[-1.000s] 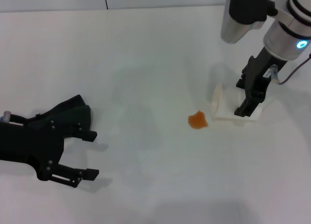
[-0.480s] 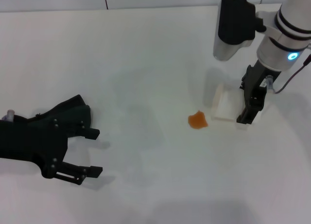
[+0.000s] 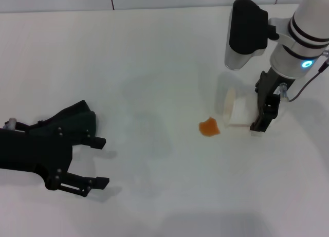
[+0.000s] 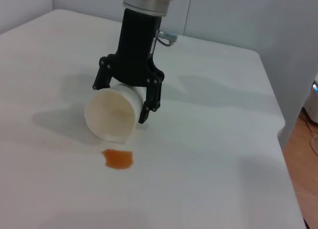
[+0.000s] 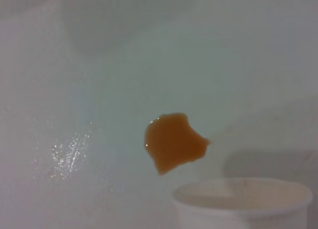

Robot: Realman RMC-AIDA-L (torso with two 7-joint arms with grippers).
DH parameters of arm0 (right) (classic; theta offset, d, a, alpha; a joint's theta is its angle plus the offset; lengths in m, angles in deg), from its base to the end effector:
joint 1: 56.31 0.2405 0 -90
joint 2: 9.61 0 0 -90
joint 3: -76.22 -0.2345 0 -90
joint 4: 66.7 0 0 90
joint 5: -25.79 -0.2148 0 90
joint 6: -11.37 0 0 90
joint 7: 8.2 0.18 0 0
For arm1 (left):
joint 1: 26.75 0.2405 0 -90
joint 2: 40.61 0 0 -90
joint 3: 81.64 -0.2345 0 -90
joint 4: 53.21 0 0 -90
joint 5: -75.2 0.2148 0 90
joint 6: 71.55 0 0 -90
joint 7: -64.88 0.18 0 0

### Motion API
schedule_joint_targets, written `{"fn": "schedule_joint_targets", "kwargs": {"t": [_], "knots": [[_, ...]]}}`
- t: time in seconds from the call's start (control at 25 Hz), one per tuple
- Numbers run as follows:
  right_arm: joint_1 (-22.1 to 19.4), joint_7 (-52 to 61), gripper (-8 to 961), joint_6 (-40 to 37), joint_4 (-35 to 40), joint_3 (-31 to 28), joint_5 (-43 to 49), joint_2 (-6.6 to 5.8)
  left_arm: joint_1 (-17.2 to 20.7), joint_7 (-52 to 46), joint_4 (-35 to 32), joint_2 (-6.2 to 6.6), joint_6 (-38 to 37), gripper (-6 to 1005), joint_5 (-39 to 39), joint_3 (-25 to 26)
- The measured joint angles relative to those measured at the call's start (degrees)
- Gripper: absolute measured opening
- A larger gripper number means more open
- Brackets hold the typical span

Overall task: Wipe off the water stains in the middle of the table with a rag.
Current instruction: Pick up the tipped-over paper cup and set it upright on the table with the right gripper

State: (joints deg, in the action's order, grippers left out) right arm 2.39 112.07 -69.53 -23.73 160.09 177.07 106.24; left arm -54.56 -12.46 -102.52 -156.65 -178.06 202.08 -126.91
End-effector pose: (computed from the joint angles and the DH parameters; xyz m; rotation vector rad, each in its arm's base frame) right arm 0.1728 0.4008 -0.0571 -2.8190 0.2156 -0.9585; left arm -0.2469 0.2855 0.0039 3.0881 0.3578 0.3619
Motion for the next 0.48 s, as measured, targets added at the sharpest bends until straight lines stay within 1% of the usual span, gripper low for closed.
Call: {"fn": "schedule_joint_targets", "kwargs": {"t": [0.32, 0.48], "knots": [[-0.41, 0.04, 757, 0.36, 0.12, 0.20, 0.24, -0.03, 0.13, 0.00, 0.00, 0.02, 0.60, 862, 0.12, 0.00], [-1.16, -0.08, 743, 0.30, 2.02, -0.01, -0.02, -0.06, 0.13, 0.00, 0.00, 0.03, 0.64, 861, 0.42, 0.02]]}}
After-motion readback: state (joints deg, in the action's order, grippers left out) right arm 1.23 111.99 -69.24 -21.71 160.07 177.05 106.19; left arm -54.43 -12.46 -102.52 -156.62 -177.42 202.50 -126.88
